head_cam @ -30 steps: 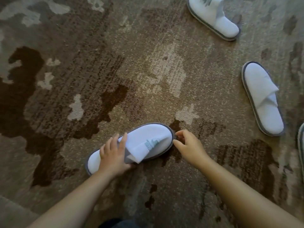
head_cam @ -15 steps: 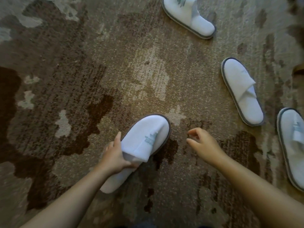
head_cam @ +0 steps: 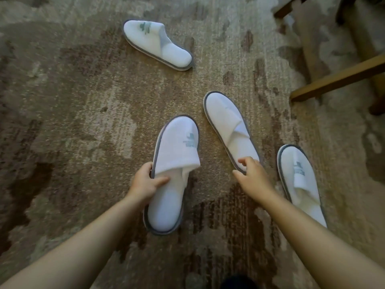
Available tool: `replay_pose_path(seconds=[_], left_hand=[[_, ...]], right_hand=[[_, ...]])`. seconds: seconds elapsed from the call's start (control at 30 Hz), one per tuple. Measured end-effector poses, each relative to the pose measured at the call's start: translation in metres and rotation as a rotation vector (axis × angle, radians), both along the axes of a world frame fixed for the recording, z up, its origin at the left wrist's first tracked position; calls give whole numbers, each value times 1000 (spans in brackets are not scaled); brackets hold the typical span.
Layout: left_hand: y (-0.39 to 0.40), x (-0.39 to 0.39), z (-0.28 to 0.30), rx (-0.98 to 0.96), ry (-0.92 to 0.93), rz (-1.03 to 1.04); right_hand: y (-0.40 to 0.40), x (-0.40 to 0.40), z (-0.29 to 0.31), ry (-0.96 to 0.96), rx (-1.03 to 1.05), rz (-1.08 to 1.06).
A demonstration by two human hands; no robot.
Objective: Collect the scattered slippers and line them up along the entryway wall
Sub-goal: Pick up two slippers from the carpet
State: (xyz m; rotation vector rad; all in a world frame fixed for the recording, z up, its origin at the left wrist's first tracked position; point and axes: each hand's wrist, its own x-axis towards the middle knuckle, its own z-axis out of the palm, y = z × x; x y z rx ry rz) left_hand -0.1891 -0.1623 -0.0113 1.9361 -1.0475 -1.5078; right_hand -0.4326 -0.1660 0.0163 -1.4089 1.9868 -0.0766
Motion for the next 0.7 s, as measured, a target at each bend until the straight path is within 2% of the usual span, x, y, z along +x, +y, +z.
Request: replay_pose_path(seconds=[0.23,0.47,0.53,0.63,0.7], left_hand=[[-18,-56,-11,54,135,205],[-18,-69,-10,80,134,281],[-17,-68,-7,78,144,284],[-18,-64,0,78,170,281],[-18,-59,8,90,197,291]], right_hand=[[-29,-40,-61,91,17,-108],[-37,-45,-80,140,-20,-255],[-37,-45,-78,108,-40,-331],[-40,-47,-70,-45,-83,-485],[-39,-46,-62,-112,-133,-495]])
